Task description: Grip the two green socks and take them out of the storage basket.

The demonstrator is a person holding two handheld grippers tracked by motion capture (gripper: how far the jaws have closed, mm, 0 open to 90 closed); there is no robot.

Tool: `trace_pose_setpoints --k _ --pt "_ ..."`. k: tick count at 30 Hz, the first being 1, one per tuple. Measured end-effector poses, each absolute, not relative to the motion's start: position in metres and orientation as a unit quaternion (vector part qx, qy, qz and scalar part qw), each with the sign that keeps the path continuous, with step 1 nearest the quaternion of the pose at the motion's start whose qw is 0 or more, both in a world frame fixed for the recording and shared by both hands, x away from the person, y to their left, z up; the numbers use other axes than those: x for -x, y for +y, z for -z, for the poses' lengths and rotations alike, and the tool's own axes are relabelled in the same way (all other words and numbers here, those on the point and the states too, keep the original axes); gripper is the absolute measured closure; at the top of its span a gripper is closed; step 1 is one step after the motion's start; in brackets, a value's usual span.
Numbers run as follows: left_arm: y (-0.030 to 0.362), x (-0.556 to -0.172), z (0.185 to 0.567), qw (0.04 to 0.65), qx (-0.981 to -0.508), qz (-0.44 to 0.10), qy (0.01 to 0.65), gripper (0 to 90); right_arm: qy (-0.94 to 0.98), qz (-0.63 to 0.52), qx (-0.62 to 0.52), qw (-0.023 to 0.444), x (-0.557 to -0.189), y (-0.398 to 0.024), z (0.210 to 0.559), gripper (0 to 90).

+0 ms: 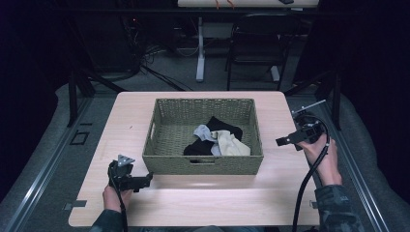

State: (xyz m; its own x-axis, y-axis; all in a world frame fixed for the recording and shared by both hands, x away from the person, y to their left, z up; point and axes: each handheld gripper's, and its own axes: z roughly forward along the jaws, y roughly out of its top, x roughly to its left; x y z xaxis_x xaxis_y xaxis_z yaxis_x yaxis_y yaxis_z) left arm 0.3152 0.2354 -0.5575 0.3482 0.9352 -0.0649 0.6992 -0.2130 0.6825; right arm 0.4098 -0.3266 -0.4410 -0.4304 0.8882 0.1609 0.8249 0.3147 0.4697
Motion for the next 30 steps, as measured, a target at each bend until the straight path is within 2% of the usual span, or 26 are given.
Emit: trace_pose_setpoints --k 21,30 --pt "0.233 -0.316 0.558 0.315 -0.762 -0.184 0.534 0.0 0.826 -0.256 -0.498 0.058 -0.440 -0.293 0.399 1.1" --pt "0.235 -0.317 0.557 0.316 -0.760 -0.186 0.537 0.0 0.845 -0.250 -0.470 0.056 -0.452 -0.258 0.391 1.7"
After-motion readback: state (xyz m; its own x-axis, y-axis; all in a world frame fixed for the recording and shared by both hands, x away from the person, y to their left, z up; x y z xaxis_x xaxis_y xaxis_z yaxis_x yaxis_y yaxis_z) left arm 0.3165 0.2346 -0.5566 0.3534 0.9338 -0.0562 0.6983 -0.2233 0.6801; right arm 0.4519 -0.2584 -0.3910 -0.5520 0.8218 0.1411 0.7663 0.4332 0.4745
